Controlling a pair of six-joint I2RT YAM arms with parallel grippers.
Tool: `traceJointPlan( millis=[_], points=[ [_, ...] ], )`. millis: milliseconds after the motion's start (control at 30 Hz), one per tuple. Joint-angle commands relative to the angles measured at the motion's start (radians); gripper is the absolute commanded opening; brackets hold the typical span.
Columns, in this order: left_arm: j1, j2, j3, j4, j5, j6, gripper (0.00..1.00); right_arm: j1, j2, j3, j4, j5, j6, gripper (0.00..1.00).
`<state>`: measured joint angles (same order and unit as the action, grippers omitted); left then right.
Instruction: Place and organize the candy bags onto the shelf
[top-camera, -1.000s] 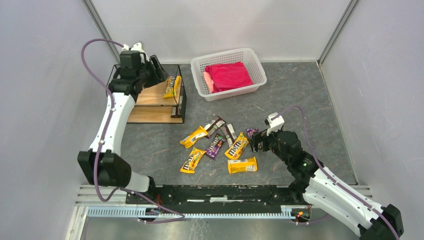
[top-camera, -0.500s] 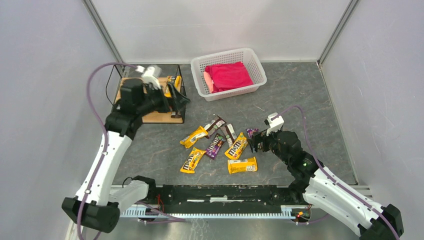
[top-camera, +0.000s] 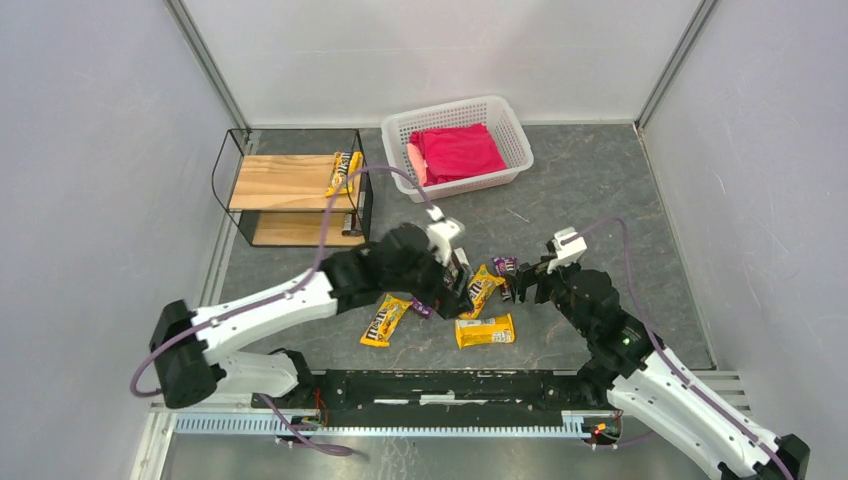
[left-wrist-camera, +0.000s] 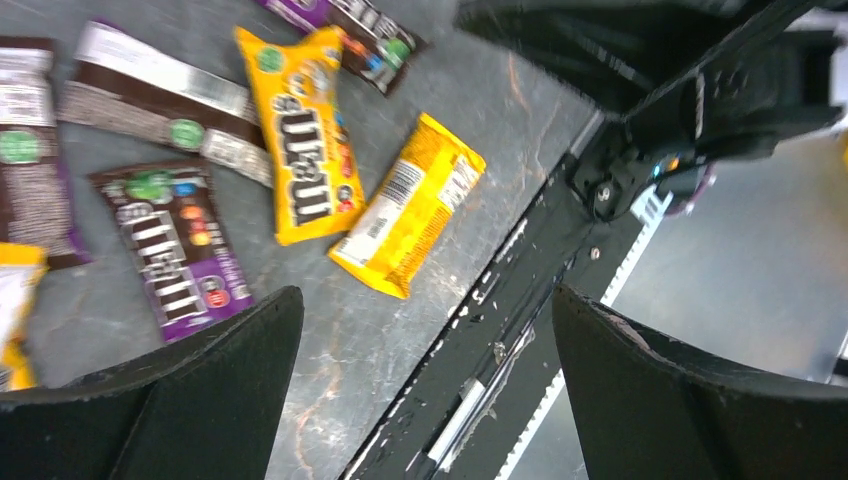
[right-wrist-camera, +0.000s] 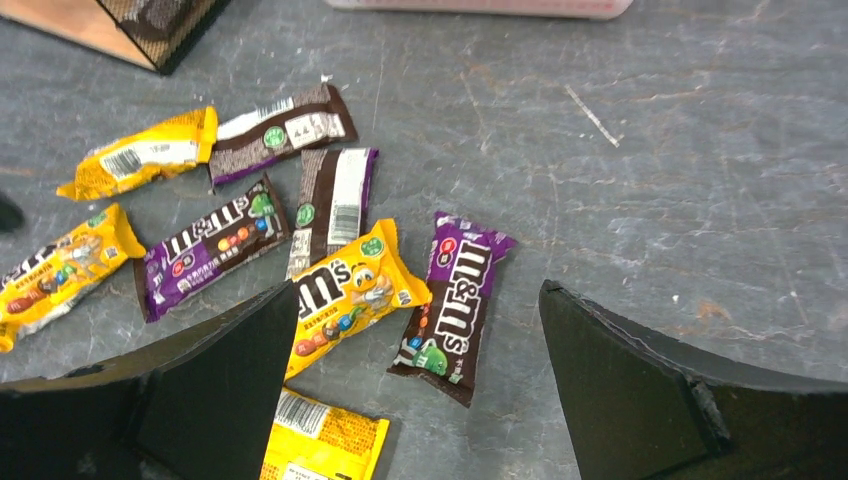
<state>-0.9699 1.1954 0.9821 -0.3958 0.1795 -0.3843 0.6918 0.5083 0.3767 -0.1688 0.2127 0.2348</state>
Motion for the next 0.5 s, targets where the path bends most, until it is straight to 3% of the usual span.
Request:
traceJointPlan(
  millis=[0,267,467],
  points=[
    [-0.135,0.104,0.01,0.115,-0.074,0.05,1.0,-0.002,-0.09,0.036,-0.005,0.077,-0.018,0.98],
    [-0.185,0.315,0.029,0.202,-0.004,0.096,1.0,-0.002,-0.289,0.02,-0.012,0.163,-0.047,0.98],
    [-0.2,0.466,0.104,0.186,-0.014,0.136,1.0,-0.001,-0.342,0.004,-0.019,0.182,-0.056,0.98]
  ],
)
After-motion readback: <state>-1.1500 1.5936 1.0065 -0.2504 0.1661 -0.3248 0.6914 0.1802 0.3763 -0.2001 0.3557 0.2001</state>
